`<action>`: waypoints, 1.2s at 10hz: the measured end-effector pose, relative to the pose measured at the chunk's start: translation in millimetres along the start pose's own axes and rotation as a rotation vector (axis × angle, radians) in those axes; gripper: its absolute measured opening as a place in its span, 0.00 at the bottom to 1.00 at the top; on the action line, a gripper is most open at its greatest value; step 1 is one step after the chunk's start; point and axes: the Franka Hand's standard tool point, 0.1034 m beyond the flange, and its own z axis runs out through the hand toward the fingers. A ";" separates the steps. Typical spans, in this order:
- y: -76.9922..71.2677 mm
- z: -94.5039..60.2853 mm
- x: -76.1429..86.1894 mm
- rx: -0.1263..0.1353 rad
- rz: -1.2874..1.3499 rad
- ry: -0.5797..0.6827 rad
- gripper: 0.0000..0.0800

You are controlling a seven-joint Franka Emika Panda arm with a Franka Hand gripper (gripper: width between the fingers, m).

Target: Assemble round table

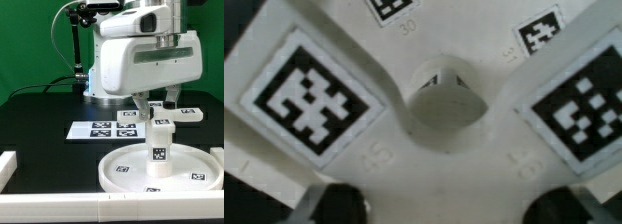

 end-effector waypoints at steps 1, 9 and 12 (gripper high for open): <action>0.3 -0.3 -0.1 -0.007 0.061 0.012 0.55; 2.3 -3.2 -1.3 -0.005 0.530 0.030 0.55; 1.1 -4.4 -2.7 -0.003 0.815 0.034 0.55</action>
Offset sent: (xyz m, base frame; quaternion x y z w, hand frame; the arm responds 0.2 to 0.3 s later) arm 0.0000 0.0000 0.0000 0.0000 0.0000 0.1296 0.9916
